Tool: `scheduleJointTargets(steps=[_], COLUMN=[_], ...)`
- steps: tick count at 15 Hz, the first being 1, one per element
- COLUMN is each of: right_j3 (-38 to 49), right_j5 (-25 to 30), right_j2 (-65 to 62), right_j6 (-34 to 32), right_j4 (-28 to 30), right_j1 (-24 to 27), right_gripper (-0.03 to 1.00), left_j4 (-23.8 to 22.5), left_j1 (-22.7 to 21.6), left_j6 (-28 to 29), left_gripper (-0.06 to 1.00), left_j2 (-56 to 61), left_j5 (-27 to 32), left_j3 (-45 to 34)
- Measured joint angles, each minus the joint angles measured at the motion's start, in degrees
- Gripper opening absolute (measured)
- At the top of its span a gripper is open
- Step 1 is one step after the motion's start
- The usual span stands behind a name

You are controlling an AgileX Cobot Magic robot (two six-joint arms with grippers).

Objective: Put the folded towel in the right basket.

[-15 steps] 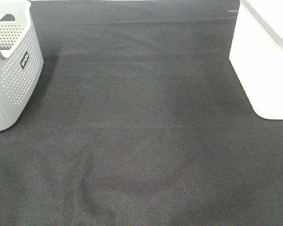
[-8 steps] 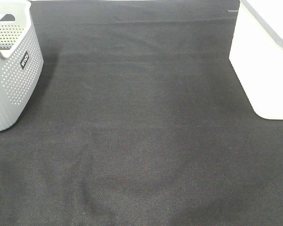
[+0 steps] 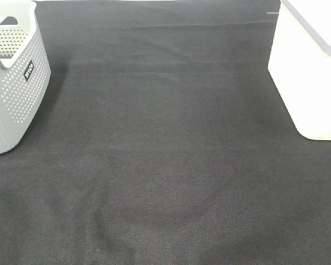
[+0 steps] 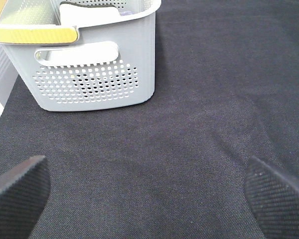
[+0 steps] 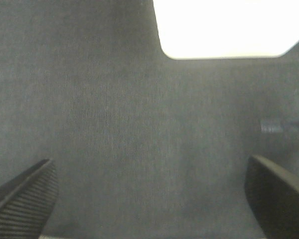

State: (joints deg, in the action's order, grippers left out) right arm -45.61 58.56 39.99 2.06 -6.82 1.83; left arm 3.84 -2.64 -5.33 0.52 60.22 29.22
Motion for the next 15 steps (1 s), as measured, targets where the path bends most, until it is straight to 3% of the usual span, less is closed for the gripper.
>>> scheduleJointTargets(steps=[7, 13, 15], right_j3=[18.1, 18.2, 18.2], right_j5=[-1.5, -2.7, 2.1], right_j2=[-22.7, -35.0, -40.1], right_j6=[0.9, 0.9, 0.9], right_j4=[0.7, 0.9, 1.7], right_j1=[0.0, 0.0, 0.0], right_gripper=[0.98, 0.98, 0.98], left_j4=[0.0, 0.0, 0.0], left_j1=[0.0, 0.0, 0.0], left_j6=[0.0, 0.0, 0.0], left_gripper=[0.99, 0.99, 0.99], left_j2=[0.0, 0.0, 0.0], left_j5=[0.0, 0.0, 0.0], left_j3=[0.0, 0.0, 0.0])
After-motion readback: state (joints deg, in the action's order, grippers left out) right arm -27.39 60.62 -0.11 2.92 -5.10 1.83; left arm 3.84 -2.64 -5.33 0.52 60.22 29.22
